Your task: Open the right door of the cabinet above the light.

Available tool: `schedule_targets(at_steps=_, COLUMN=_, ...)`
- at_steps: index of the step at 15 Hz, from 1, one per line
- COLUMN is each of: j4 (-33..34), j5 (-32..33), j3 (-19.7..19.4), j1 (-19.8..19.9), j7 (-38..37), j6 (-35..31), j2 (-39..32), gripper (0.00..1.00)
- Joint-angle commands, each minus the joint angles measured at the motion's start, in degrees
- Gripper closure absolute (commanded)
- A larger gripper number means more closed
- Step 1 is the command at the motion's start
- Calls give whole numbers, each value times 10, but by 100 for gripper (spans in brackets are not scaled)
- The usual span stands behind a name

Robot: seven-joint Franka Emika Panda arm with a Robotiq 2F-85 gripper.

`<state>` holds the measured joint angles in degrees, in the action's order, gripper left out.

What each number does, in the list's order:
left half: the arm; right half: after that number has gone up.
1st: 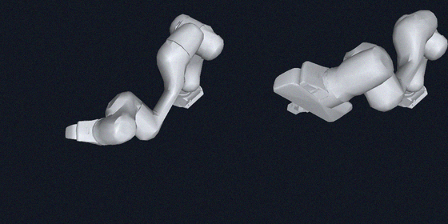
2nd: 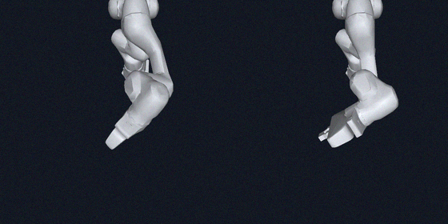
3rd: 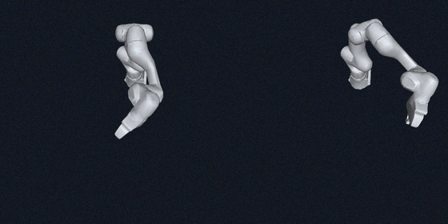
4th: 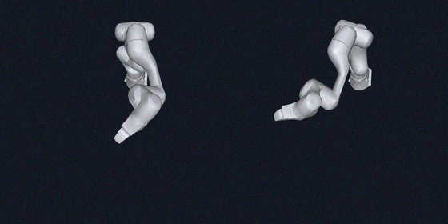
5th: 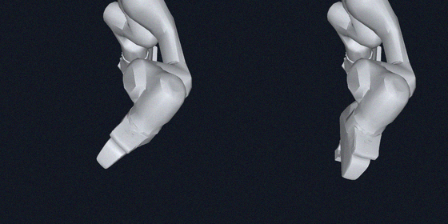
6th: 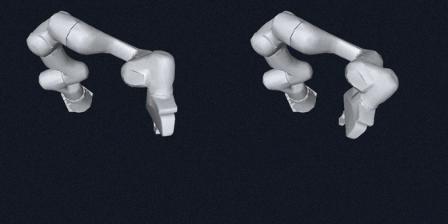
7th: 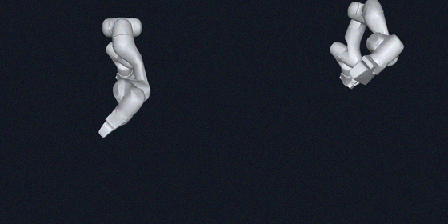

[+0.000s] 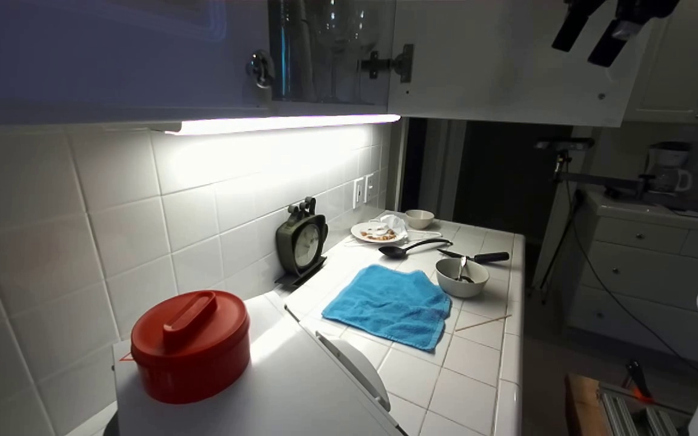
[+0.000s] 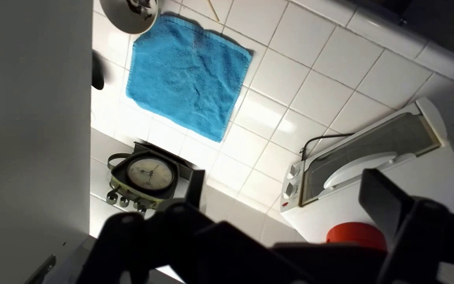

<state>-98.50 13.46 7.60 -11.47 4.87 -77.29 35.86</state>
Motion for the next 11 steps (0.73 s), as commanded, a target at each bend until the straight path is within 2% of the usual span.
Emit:
schedule_targets(at_steps=1, j4=42, j5=-6, j3=48, j1=44, j7=-120, j6=-18, j2=-42, gripper=0)
schedule_targets(at_steps=5, j4=78, j5=5, j3=107, j1=69, j7=-248, j6=-34, j2=-58, gripper=0)
schedule_targets(at_steps=7, j4=85, j5=14, j3=129, j1=74, j7=-283, j6=-47, j2=-60, gripper=0)
schedule_targets(at_steps=8, j4=66, j5=3, j3=111, j1=64, j7=-249, j6=-37, j2=-51, gripper=0)
schedule_targets(at_steps=11, j4=72, j5=5, j3=127, j1=68, j7=-276, j6=-42, j2=-51, gripper=0)
